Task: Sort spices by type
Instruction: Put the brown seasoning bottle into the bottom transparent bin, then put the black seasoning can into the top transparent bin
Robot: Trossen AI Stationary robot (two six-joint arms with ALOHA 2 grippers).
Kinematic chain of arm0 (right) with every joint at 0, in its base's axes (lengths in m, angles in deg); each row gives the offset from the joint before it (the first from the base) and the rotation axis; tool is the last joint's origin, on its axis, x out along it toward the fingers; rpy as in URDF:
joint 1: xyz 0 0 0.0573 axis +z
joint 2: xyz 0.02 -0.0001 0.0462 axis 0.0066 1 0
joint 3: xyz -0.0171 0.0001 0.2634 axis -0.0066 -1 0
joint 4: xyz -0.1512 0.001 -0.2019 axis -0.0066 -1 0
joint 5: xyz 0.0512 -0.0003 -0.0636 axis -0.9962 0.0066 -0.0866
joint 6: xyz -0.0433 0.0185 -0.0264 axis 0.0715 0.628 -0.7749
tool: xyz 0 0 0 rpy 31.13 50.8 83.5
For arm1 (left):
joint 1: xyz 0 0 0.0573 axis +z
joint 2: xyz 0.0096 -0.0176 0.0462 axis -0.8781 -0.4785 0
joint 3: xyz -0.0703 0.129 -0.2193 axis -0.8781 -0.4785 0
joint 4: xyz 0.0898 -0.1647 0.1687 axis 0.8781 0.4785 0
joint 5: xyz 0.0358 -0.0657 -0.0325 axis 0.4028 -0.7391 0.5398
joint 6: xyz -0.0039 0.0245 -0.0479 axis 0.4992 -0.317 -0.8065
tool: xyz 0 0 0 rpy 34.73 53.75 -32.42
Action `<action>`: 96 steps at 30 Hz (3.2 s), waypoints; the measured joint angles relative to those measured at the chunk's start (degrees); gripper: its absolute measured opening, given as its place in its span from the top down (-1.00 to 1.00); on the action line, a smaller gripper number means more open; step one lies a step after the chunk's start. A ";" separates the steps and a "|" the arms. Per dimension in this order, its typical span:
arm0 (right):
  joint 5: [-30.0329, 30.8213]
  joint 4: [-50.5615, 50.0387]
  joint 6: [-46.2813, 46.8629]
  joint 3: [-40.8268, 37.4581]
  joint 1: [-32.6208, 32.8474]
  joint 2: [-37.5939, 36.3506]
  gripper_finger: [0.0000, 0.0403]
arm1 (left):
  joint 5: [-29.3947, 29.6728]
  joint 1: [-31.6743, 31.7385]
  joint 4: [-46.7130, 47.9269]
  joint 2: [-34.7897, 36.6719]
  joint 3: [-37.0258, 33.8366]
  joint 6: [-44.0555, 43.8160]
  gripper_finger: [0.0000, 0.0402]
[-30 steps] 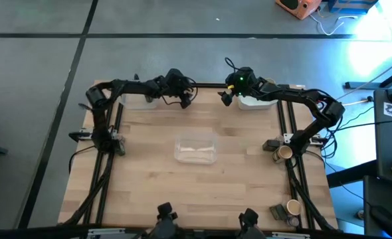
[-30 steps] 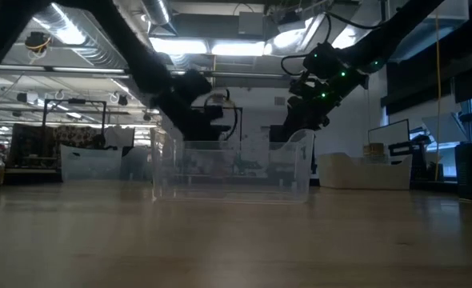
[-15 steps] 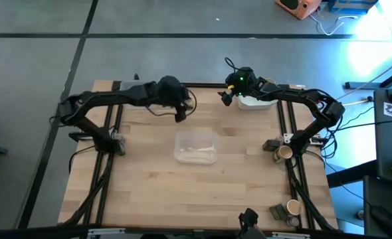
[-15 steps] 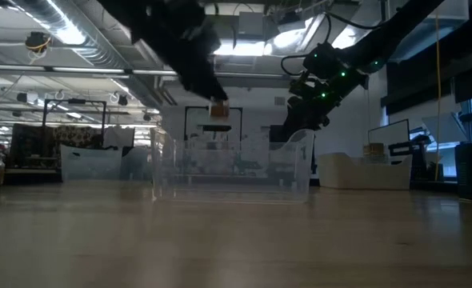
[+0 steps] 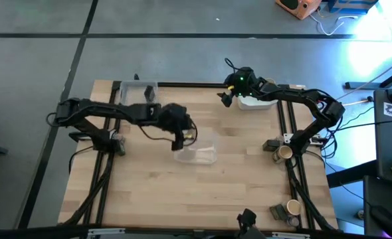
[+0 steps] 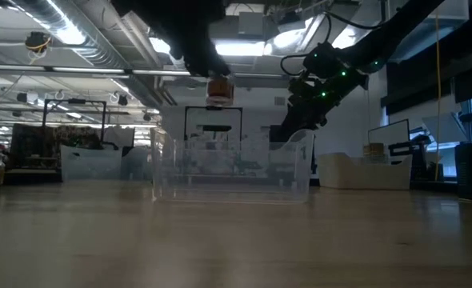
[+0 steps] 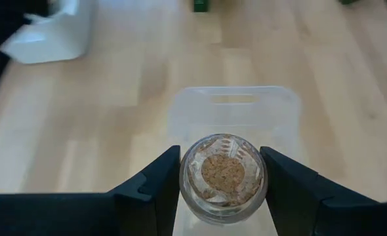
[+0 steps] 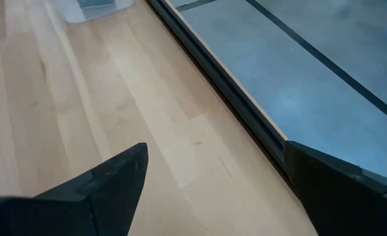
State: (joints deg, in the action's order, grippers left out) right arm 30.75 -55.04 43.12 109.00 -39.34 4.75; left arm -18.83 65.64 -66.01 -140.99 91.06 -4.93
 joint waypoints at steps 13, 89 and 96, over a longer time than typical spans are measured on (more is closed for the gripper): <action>-0.03 -0.19 -0.17 0.00 0.00 0.00 -0.74 | 9.32 -5.38 -0.51 -9.66 -0.04 -10.60 0.15; -0.42 -0.83 -0.30 -0.02 0.00 0.00 -0.74 | 22.25 -9.26 32.23 0.94 1.09 -26.80 -0.28; -2.34 -3.45 -0.95 -0.04 0.88 -1.61 -0.74 | 20.19 -6.08 20.05 9.23 -11.23 -21.18 -0.28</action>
State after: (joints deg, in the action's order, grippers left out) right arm 28.41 -58.49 42.17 108.96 -38.47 3.14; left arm 1.37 59.57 -45.96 -131.76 79.83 -26.11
